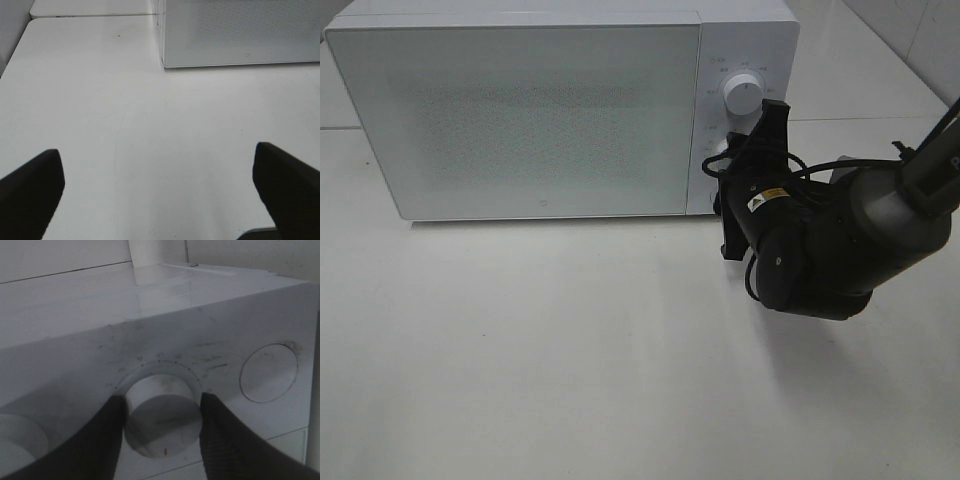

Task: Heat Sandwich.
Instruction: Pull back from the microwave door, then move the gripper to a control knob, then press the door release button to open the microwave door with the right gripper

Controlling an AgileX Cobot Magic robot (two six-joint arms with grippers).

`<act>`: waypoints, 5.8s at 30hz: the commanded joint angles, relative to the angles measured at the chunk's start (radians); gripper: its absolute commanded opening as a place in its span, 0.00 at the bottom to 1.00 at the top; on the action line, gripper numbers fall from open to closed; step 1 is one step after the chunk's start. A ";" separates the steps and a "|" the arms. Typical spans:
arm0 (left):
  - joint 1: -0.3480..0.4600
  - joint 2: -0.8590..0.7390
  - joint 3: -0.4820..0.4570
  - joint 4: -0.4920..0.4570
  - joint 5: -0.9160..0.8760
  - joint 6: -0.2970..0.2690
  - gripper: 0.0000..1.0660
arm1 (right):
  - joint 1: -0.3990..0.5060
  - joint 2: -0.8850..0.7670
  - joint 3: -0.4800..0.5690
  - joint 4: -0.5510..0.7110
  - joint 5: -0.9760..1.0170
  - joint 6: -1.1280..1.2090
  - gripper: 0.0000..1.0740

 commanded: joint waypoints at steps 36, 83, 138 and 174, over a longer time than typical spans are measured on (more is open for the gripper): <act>0.003 -0.026 0.002 0.003 -0.009 -0.003 0.91 | 0.005 -0.009 -0.035 -0.133 -0.007 -0.058 0.75; 0.003 -0.026 0.002 0.003 -0.009 -0.003 0.91 | 0.003 -0.399 0.099 -0.322 0.879 -1.277 0.71; 0.003 -0.026 0.002 0.003 -0.009 -0.003 0.91 | 0.003 -1.633 0.105 -0.726 2.182 -1.466 0.71; 0.003 -0.026 0.002 0.003 -0.009 -0.003 0.91 | -0.532 -2.103 0.285 -0.769 2.173 -1.404 0.71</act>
